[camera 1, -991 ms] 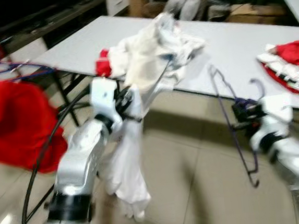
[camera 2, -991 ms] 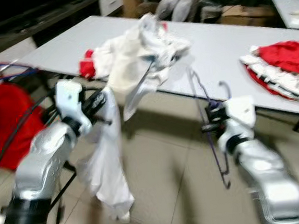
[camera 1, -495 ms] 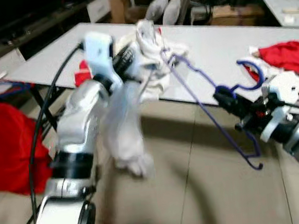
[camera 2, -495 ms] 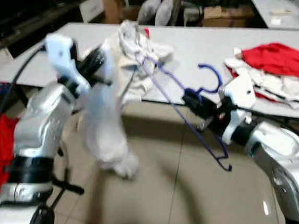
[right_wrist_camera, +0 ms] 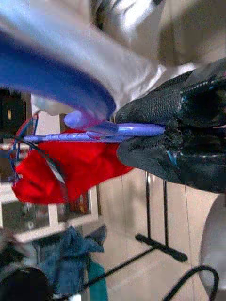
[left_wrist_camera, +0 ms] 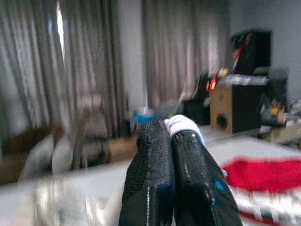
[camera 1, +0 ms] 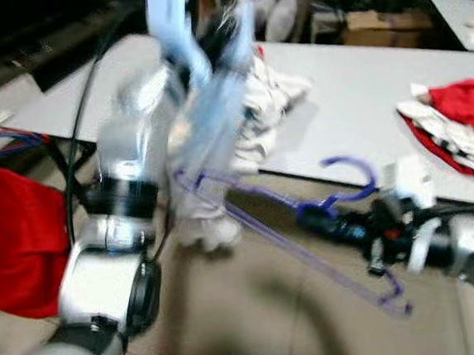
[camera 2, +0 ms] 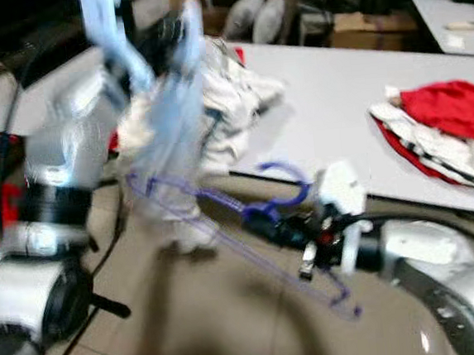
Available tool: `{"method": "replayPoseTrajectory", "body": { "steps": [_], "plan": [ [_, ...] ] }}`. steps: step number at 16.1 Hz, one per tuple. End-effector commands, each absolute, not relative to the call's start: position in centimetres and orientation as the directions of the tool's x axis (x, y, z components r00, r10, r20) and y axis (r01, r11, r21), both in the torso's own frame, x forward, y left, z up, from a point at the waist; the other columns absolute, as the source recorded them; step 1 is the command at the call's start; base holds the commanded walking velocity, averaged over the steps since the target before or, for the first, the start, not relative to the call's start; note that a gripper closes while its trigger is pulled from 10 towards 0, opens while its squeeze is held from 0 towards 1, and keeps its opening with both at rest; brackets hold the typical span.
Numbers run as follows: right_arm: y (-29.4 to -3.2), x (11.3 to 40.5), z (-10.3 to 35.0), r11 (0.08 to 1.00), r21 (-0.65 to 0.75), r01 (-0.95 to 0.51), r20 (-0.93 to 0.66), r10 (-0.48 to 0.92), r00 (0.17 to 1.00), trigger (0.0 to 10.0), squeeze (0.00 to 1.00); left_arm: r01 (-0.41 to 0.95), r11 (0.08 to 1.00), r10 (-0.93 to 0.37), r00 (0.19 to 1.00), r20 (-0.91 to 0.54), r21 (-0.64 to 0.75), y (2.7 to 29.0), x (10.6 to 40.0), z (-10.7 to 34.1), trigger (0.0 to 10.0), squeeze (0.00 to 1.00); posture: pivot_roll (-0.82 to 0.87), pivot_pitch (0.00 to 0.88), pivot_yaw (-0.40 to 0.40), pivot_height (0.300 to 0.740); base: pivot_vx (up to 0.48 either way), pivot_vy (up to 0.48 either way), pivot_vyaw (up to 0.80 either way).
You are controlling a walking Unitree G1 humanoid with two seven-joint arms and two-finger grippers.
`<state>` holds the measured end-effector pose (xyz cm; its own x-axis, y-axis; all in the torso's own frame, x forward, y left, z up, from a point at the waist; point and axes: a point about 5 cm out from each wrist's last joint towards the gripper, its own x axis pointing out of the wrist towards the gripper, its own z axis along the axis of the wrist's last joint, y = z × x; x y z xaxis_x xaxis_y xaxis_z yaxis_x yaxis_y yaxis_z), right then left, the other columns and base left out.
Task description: Hang hanger
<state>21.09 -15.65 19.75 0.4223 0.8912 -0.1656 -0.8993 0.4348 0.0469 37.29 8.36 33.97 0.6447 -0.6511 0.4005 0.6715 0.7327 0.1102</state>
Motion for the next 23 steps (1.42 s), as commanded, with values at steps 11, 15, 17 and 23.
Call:
{"method": "replayPoseTrajectory", "body": {
  "steps": [11, 15, 17, 23],
  "plan": [
    [-13.4, 21.6, 16.9, 0.392, -0.001, -0.92, -0.334, 0.867, 0.37, 10.0, 0.0, 0.712, 0.692, -0.651, 0.544, 0.53, 0.12, 10.0, 37.3, 40.1, 10.0, 0.0, 0.1, 0.0, 0.026, 0.74, 0.357, 0.0, 0.0],
    [-13.3, 24.0, 17.7, 0.51, -0.064, -0.858, -0.24, 0.827, 0.509, 10.0, 0.0, 0.765, 0.639, -0.669, 0.499, 0.551, 0.082, 9.4, 36.7, 40.7, 10.0, 0.0, 0.09, 0.0, 0.038, 0.74, 0.362, 0.0, 0.0],
    [-12.7, 25.9, 18.1, 0.597, -0.053, -0.8, -0.152, 0.787, 0.598, 10.0, 0.0, 0.794, 0.604, -0.673, 0.466, 0.575, 0.064, 9.1, 36.2, 41.5, 10.0, 0.0, 0.1, 0.0, 0.037, 0.74, 0.362, 0.0, 0.0],
    [-17.7, 32.2, 23.3, 0.888, -0.239, -0.394, 0.042, 0.414, 0.909, 10.0, 0.0, 0.784, 0.611, -0.647, 0.417, 0.638, 0.108, 11.0, 34.4, 44.6, 10.0, 0.0, 0.11, 0.0, 0.024, 0.74, 0.362, 0.0, 0.0]
  ]
}}
